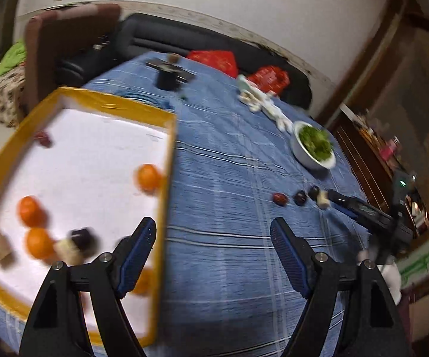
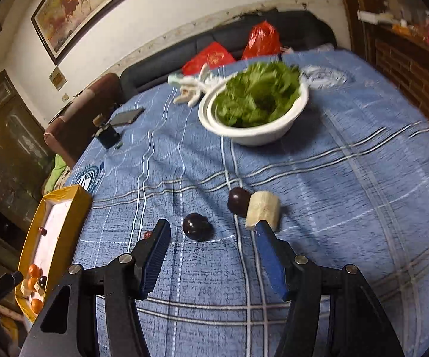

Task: Organize fruits
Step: 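Grasp another red date with the left tool while the right tool grasps a plum, then carry the date and plum into the yellow tray and open both tools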

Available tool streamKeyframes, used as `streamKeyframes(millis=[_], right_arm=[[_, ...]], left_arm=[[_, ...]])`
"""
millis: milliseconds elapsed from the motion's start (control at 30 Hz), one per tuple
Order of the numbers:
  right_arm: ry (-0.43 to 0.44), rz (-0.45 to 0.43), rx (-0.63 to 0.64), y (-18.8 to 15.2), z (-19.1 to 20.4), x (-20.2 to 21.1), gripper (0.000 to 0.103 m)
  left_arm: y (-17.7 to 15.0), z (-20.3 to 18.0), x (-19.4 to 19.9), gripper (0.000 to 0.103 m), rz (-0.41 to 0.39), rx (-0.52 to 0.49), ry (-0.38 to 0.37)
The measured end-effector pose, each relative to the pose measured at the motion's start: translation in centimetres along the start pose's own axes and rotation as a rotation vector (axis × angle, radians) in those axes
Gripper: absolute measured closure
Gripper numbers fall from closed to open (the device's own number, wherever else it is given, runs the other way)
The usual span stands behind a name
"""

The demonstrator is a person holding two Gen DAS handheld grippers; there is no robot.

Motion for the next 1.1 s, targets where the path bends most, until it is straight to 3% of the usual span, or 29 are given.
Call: streamKeyframes(millis=[100,233,267,300,400,600,833,900,933,1100], right_arm=[[0.016,0.033,0.051,0.0,1.6,-2.2,0.039],[-0.049,0.045,0.131,-0.1,2.8,-4.6,0.040],[-0.046,0.049,0.146,-0.2,2.9,-5.2,0.045],[-0.045,0.057,0.156,-0.3,3.0,-5.5,0.058],[-0.097,0.068,0.199,-0.8,3.0,-6.1,0.073],[0.012,0.029,0.093,0.3,1.3,-3.9,0.074],[0.072,-0.001,0.018,1.2,0.0,-2.4,0.073],[0.078,-0.007,0.009,1.3,-0.3,-2.0,0.073],[0.078,-0.011,0.006,1.4,-0.4,-1.8,0.073],[0.076,-0.036,0.004,1.5,-0.1,-1.4,0.073]], left_arm=[[0.3,-1.9,-1.5,0.027,0.016,-0.045,-0.005],[0.8,-4.0,-3.8,0.033,0.047,-0.106,0.005],[1.0,-4.4,-4.4,0.033,0.055,-0.117,0.006],[1.3,-4.9,-5.3,0.033,0.063,-0.132,0.009],[1.6,-6.3,-7.8,0.033,0.094,-0.175,0.023],[0.6,-10.3,-13.7,0.034,0.149,-0.303,0.033],[0.3,-13.2,-18.4,0.035,0.172,-0.416,0.062],[-0.1,-13.2,-19.3,0.056,0.187,-0.430,0.082],[-0.2,-13.1,-19.1,0.073,0.163,-0.440,0.104],[-0.2,-12.1,-17.4,0.072,0.140,-0.395,0.097]])
Point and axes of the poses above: each gripper's, at about its wrist camera, not at the fingertips, and x roughly against the way its jaws point, z to its left, y to its top, the point moved 4 cm from there along -x, roughly the way its jaws point
